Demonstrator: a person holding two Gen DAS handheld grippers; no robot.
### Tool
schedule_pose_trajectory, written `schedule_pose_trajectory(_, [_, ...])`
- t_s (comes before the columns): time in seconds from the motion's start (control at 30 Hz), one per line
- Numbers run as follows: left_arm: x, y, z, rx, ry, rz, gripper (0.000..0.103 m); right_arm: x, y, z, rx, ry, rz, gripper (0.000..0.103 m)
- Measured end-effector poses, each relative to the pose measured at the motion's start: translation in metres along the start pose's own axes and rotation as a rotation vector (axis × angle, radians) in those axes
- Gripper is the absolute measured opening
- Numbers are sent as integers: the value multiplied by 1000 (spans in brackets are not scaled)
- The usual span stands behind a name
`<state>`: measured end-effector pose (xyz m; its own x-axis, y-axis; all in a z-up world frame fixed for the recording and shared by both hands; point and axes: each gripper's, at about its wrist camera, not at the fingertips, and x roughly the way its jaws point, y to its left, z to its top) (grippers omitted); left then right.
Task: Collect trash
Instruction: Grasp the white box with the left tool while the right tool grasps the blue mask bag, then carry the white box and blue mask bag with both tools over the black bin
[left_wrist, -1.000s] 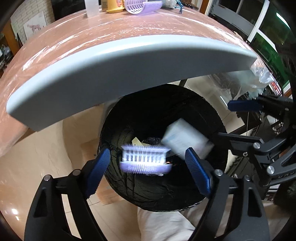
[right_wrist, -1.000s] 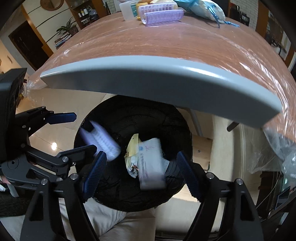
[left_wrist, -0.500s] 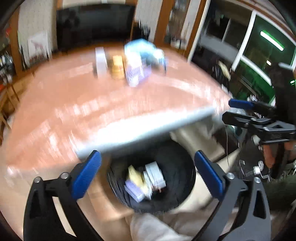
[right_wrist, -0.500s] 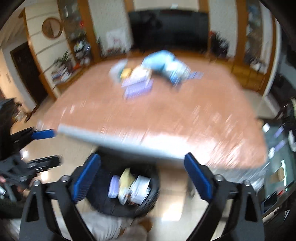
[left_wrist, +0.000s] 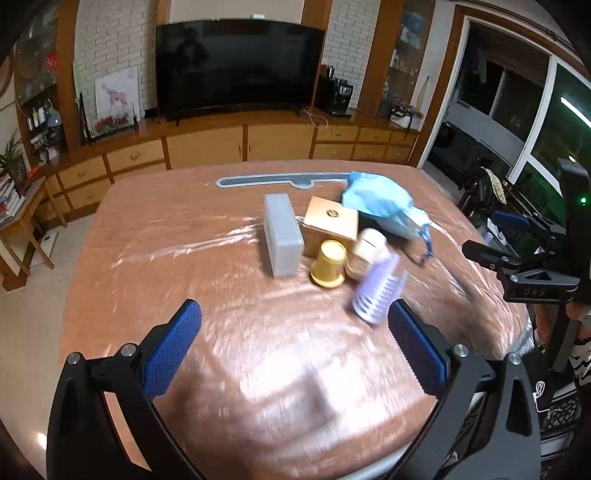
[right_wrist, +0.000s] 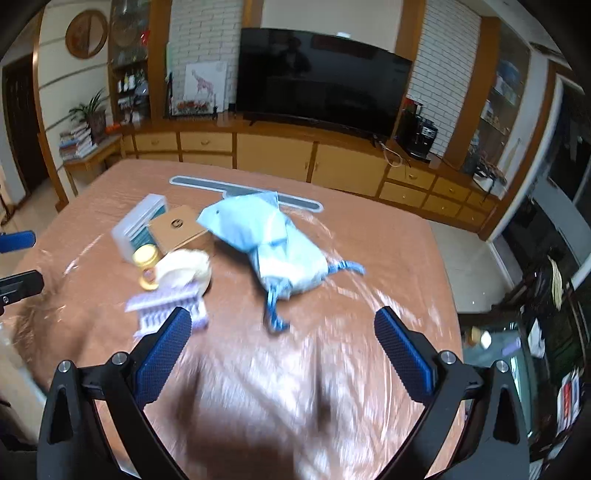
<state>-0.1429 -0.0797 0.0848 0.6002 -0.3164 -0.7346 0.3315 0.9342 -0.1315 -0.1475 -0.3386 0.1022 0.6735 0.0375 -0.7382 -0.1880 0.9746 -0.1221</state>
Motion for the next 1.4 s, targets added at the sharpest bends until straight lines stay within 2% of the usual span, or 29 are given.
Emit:
schedule_pose_trajectory(0.17, [46,6,19,15,50,28,101,45,1,23,-69,54,-31,98])
schedule_pose_trajectory(0.37, [83,11,26,26,94,17,99,93,3,43,-118,114,-43,97])
schedule_pose_trajectory(0.6, [95,19,37,31,89,-35,96,126,9,56,-154,158,-23,96])
schedule_pose_trajectory(0.67, [96,21,38,37,89,-48,95,130,10,60,-151,165,1,93])
schedule_pose_trajectory(0.9, [105,28,39,33,107,-41,81,143,12,67,-130,179,-10,92])
schedule_pose_trajectory(1.0, [111,29,40,23,118,-52,80,150,11,70,-100,191,0,92])
schedule_pose_trajectory(1.1, [117,25,42,49,123,-38,67,155,9,71,-55,205,19,92])
schedule_pose_trajectory(1.13, [119,24,42,57,125,-32,66,156,7,71,-45,210,25,91])
schedule_pose_trajectory(1.17, [120,23,42,64,128,-29,64,157,6,70,-34,212,29,87])
schedule_pose_trajectory(1.2, [122,22,42,68,133,-36,57,158,5,69,-17,216,44,72])
schedule_pose_trajectory(1.23, [124,22,41,68,139,-42,47,158,3,68,3,223,59,69])
schedule_pose_trajectory(1.27, [126,23,40,65,146,-48,43,159,1,68,18,221,65,66])
schedule_pose_trajectory(1.33, [126,25,40,67,138,-40,29,154,-2,66,50,213,109,55])
schedule_pose_trajectory(1.4, [124,27,39,51,134,-56,28,148,-5,66,68,195,116,51])
